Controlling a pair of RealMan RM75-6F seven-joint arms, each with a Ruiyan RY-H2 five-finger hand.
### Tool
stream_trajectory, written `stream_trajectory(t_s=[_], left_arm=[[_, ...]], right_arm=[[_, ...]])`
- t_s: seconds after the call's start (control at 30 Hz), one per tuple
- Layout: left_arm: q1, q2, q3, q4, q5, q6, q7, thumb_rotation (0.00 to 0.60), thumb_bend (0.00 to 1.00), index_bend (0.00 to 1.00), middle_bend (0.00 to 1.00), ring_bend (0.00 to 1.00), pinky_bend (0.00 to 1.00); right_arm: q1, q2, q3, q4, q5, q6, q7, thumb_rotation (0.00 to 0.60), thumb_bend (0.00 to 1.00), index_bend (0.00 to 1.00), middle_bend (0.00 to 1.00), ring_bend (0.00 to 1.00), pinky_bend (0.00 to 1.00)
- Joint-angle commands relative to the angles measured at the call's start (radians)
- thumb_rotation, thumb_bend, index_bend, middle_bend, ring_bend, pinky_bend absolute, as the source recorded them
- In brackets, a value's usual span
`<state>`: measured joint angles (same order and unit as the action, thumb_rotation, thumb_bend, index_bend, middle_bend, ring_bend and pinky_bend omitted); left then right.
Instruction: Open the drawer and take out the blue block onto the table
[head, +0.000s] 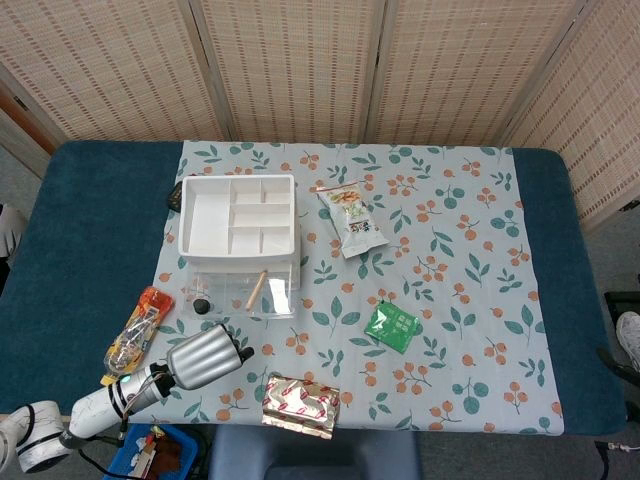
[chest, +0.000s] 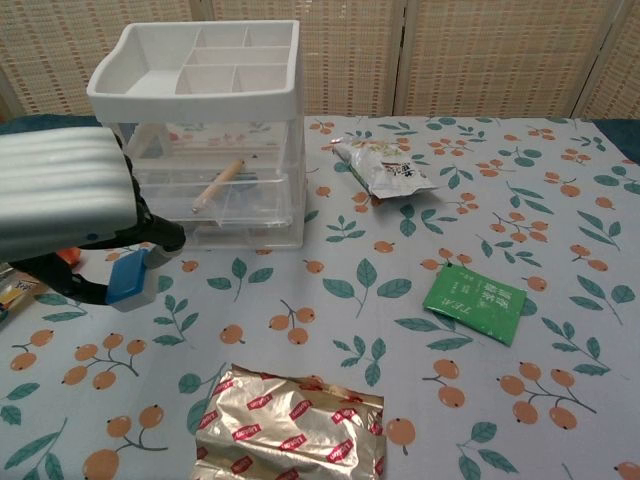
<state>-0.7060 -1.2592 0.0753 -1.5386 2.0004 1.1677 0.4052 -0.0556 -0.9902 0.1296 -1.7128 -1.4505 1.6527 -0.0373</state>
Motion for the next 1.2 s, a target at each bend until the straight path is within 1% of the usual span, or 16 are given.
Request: stream_trajectory(t_s=[0.03, 0.13, 0.3, 0.5, 0.7, 0.83, 1.0, 1.13, 1.2], left_arm=[[0.006, -0.058, -0.007, 0.051, -0.011, -0.017, 0.028, 0.6, 0.12, 0.6, 0.86, 0.92, 1.0], [0.003, -0.103, -0.005, 0.094, -0.014, -0.033, 0.039, 0.6, 0.12, 0.6, 0.86, 0.92, 1.0], [0.001, -0.15, 0.001, 0.137, -0.019, -0.051, 0.047, 0.6, 0.12, 0.58, 0.86, 0.92, 1.0], [0.0, -0.199, 0.003, 0.187, -0.052, -0.088, 0.055, 0.6, 0.12, 0.55, 0.86, 0.92, 1.0], [0.003, -0.213, 0.009, 0.201, -0.064, -0.084, 0.057, 0.6, 0.12, 0.4, 0.86, 0.92, 1.0], [0.011, -0.199, 0.014, 0.177, -0.073, -0.073, 0.059, 0.6, 0.11, 0.35, 0.86, 0.92, 1.0], [0.031, -0.142, 0.012, 0.105, -0.085, -0.037, 0.075, 0.6, 0.11, 0.34, 0.86, 0.92, 1.0], [0.055, -0.059, 0.017, -0.019, -0.159, -0.059, 0.047, 0.6, 0.11, 0.35, 0.85, 0.92, 1.0], [0.063, -0.026, 0.017, -0.064, -0.173, -0.056, 0.048, 0.6, 0.11, 0.36, 0.84, 0.92, 1.0]], right_arm=[[0.0, 0.001, -0.001, -0.001, 0.0, -0.002, 0.0, 0.6, 0.09, 0.0, 0.08, 0.03, 0.13], [0.0, 0.001, -0.002, -0.002, 0.0, -0.002, -0.002, 0.6, 0.09, 0.0, 0.08, 0.03, 0.13], [-0.002, 0.002, -0.002, -0.005, 0.004, -0.001, -0.005, 0.6, 0.09, 0.0, 0.08, 0.03, 0.13], [-0.003, 0.003, -0.001, -0.006, 0.004, 0.0, -0.005, 0.6, 0.09, 0.0, 0.08, 0.03, 0.13], [-0.003, 0.003, -0.001, -0.006, 0.002, 0.001, -0.004, 0.6, 0.09, 0.0, 0.08, 0.03, 0.13], [-0.003, 0.002, -0.001, -0.006, 0.001, 0.002, -0.004, 0.6, 0.09, 0.0, 0.08, 0.03, 0.13], [-0.003, 0.003, -0.001, -0.007, -0.001, 0.003, -0.005, 0.6, 0.09, 0.0, 0.08, 0.03, 0.13], [-0.003, 0.003, 0.0, -0.005, 0.001, 0.001, 0.001, 0.6, 0.09, 0.0, 0.08, 0.03, 0.13], [-0.001, 0.002, 0.0, -0.003, 0.002, -0.002, 0.004, 0.6, 0.09, 0.0, 0.08, 0.03, 0.13]])
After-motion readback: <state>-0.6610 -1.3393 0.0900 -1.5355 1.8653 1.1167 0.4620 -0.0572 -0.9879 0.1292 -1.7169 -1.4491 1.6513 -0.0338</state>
